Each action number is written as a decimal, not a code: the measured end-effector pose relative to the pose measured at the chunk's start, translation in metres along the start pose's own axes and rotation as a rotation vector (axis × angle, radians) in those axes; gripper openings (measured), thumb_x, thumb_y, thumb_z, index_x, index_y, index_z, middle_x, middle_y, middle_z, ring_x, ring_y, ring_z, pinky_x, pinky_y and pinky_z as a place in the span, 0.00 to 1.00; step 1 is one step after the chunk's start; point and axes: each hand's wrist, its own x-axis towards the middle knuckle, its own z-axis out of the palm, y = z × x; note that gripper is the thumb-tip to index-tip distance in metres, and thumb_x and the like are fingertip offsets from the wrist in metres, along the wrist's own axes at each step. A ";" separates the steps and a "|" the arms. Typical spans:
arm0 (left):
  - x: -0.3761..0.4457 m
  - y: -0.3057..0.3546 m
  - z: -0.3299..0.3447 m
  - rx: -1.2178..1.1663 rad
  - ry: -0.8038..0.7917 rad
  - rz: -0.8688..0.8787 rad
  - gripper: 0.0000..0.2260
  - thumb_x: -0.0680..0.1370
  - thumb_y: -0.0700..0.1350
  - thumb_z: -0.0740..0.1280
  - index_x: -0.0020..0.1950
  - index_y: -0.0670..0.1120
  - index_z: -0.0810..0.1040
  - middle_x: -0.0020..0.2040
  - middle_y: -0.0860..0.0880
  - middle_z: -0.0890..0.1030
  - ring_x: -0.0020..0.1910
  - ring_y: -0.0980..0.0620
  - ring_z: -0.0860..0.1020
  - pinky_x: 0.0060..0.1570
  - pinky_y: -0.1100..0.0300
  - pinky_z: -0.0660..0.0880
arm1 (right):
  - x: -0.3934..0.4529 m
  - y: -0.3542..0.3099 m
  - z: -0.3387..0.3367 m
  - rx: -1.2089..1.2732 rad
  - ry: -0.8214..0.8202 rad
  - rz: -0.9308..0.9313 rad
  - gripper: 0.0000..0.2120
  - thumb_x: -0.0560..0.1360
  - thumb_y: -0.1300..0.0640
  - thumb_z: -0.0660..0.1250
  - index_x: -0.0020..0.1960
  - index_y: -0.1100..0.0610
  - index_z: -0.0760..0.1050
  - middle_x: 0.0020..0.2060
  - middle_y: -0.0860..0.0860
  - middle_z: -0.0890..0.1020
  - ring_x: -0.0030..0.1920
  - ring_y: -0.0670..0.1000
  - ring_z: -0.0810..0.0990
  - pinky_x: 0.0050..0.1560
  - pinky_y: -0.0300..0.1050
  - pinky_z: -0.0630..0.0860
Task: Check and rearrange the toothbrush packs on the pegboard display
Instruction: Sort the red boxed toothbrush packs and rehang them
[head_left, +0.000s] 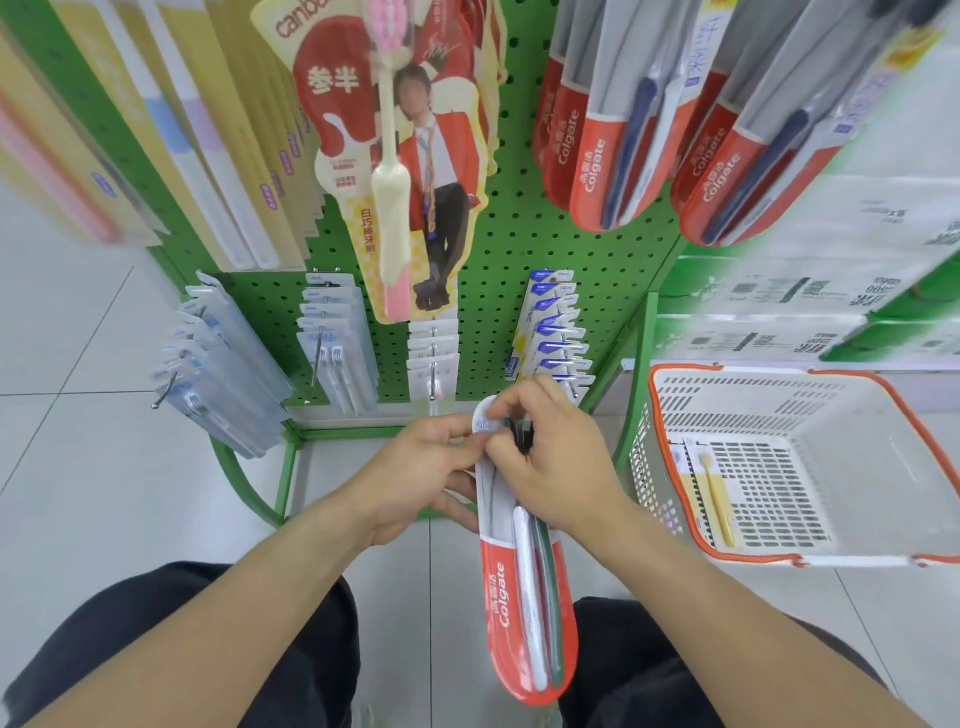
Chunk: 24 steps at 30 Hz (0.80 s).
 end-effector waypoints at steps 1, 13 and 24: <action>-0.001 0.000 0.000 0.008 -0.004 0.008 0.10 0.85 0.43 0.60 0.59 0.44 0.81 0.49 0.36 0.85 0.45 0.38 0.85 0.37 0.51 0.83 | 0.000 -0.001 0.000 0.001 0.022 0.021 0.14 0.70 0.42 0.58 0.49 0.48 0.75 0.46 0.43 0.76 0.45 0.46 0.78 0.45 0.52 0.78; 0.001 -0.004 0.002 0.015 0.179 0.067 0.11 0.85 0.42 0.59 0.55 0.42 0.81 0.44 0.41 0.86 0.40 0.46 0.85 0.32 0.58 0.79 | 0.006 0.004 -0.009 0.074 -0.020 -0.017 0.14 0.75 0.45 0.73 0.54 0.52 0.79 0.47 0.46 0.77 0.44 0.37 0.75 0.46 0.28 0.68; 0.002 -0.001 0.003 -0.012 0.142 0.041 0.10 0.84 0.47 0.63 0.57 0.44 0.81 0.47 0.45 0.87 0.43 0.47 0.86 0.39 0.56 0.82 | 0.016 0.018 -0.023 0.199 0.049 -0.114 0.22 0.64 0.46 0.80 0.55 0.54 0.85 0.44 0.47 0.85 0.38 0.43 0.80 0.40 0.33 0.74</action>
